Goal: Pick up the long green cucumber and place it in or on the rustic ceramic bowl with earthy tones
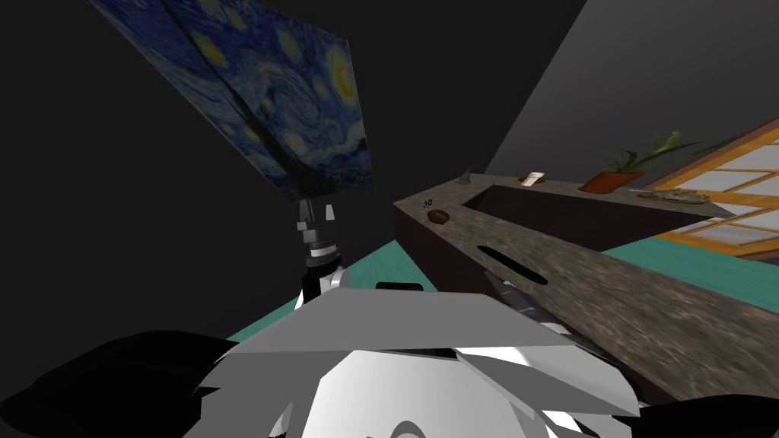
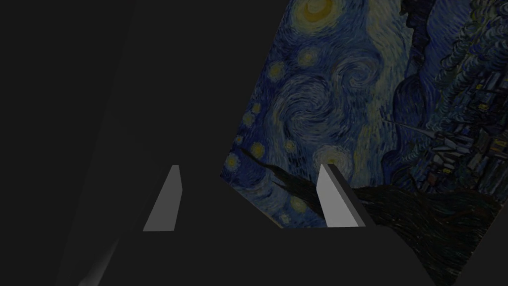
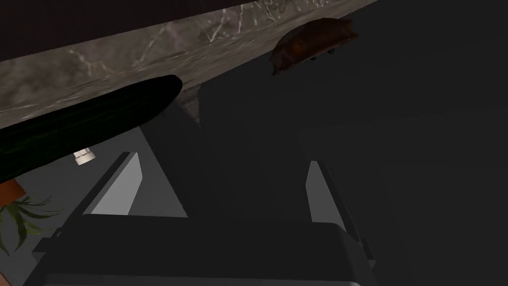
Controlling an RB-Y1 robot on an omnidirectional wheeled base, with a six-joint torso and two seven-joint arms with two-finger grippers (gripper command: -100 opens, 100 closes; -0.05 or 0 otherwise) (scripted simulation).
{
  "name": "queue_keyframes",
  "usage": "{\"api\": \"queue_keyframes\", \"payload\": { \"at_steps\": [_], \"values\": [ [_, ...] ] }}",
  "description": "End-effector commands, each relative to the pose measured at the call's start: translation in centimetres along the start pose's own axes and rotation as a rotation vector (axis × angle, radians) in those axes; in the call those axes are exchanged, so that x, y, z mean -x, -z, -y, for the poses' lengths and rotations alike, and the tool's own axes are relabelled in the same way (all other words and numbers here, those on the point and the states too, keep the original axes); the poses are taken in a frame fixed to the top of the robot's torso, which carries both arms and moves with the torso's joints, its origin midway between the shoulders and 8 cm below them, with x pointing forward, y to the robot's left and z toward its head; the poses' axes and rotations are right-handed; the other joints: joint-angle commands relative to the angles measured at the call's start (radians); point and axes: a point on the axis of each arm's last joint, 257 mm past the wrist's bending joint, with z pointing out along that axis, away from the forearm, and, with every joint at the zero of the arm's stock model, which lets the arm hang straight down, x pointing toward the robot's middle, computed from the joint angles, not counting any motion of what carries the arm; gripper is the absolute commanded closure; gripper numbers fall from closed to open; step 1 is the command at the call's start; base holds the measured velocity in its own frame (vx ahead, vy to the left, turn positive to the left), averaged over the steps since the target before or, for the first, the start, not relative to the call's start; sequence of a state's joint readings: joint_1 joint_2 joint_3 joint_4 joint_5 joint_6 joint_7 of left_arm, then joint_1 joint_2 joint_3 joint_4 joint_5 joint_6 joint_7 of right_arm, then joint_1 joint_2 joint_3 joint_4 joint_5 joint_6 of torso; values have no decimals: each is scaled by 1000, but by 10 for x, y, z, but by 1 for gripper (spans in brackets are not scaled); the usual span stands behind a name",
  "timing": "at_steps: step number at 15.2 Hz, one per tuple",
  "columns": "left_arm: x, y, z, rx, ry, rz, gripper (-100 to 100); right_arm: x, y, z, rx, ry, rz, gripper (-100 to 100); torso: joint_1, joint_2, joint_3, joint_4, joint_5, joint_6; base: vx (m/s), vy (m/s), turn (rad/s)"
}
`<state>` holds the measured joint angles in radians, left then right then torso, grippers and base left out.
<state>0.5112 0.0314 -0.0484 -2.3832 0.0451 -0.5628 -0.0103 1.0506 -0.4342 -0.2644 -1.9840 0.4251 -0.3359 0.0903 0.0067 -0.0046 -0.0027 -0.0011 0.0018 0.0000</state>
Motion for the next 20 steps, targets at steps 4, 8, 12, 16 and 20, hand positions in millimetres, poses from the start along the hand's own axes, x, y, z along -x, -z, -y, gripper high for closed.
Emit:
{"api": "queue_keyframes", "payload": {
  "at_steps": [4, 8, 12, 16, 20],
  "values": [
    [0, 0, 0, 0, 0, 0, 0, -23, 39, 63, -120, 191, -151, -100, 0, 0, 0, 0, 0, 0, 83, 90, 71],
    [0, 0, 0, 0, 0, 0, 0, -33, 75, 107, -193, 351, -284, -100, -2, -2, -1, 0, -1, 0, 107, 58, 64],
    [0, 0, 0, 0, 0, 0, 0, -36, 110, 147, -242, 510, -420, -100, -3, -3, -2, -1, -1, 0, 122, 54, 55],
    [0, 0, 0, 0, 0, 0, 0, -33, 143, 181, -270, 664, -554, -100, -4, -3, -2, -1, -1, 0, 116, 35, 53],
    [0, 0, 0, 0, 0, 0, 0, -26, 172, 208, -283, 801, -676, -100, -5, -3, -2, -1, -1, -1, 107, 18, 33]
  ]
}}
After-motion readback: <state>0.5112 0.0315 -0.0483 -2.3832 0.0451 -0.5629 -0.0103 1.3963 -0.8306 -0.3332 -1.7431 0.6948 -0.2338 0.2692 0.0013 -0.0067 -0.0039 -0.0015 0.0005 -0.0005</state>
